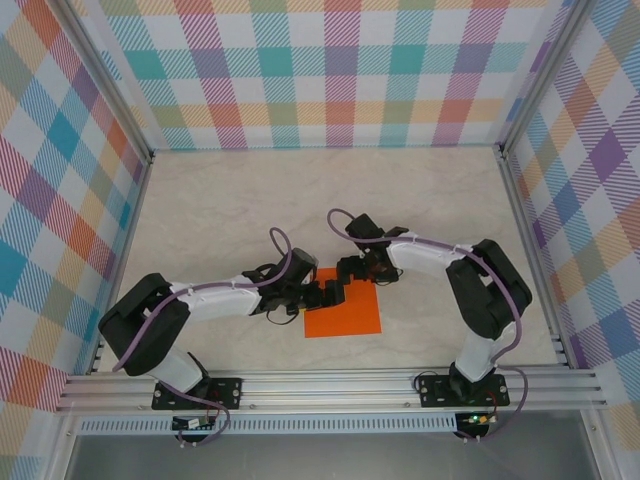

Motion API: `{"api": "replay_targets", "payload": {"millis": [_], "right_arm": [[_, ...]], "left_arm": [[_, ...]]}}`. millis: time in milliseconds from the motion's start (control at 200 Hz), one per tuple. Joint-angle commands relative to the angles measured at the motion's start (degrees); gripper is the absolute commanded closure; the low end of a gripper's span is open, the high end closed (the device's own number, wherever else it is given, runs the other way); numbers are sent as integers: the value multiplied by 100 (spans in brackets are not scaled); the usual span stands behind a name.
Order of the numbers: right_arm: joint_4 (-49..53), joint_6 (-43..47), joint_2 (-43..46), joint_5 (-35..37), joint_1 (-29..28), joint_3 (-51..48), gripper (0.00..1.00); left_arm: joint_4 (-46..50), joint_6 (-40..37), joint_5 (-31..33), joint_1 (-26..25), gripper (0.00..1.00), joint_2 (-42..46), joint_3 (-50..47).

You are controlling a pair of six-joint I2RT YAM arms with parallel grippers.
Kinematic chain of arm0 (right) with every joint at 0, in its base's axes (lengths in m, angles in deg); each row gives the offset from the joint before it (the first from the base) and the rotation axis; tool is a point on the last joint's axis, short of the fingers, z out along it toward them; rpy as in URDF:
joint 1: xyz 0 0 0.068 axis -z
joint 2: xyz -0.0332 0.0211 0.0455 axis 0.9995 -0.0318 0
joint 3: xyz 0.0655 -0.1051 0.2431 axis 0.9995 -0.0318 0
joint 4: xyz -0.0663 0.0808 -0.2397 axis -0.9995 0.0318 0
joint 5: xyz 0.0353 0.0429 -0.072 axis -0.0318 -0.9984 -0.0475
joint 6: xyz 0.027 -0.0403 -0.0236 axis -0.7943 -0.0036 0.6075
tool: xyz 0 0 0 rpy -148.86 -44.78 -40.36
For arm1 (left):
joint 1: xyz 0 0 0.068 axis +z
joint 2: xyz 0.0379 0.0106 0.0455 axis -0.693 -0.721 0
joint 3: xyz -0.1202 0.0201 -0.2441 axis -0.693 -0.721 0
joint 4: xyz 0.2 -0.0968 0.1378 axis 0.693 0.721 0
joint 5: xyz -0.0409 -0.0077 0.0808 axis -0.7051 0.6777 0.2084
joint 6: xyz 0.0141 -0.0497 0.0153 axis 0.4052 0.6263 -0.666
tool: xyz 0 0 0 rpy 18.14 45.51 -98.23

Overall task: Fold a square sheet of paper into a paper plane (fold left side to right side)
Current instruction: Pick up the square sheet of paper from the bottom-center of the table.

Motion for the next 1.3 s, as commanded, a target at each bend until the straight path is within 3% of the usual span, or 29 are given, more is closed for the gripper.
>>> {"api": "replay_targets", "payload": {"millis": [0, 405, 530, 805, 1085, 1295], "right_arm": [[230, -212, -255, -368, -180, 36, 0], [-85, -383, 189, -1308, -641, -122, 4], [95, -244, 269, -1193, -639, -72, 17], [47, -117, 526, -1387, -528, -246, 57], [-1133, -183, 1304, -2689, 217, -1146, 73], [-2320, -87, 2273, -4763, 1475, -1971, 73]], "left_arm": [[17, 141, -21, -46, 0, -239, -126], [-101, 179, 122, -51, 0, -251, -241], [-156, 166, 171, -47, 0, -127, -276], [-16, -19, 463, -47, 0, 566, -297], [899, -506, 1326, 52, 0, 1918, -242], [524, -718, 1258, 252, 0, 2673, -438]]}}
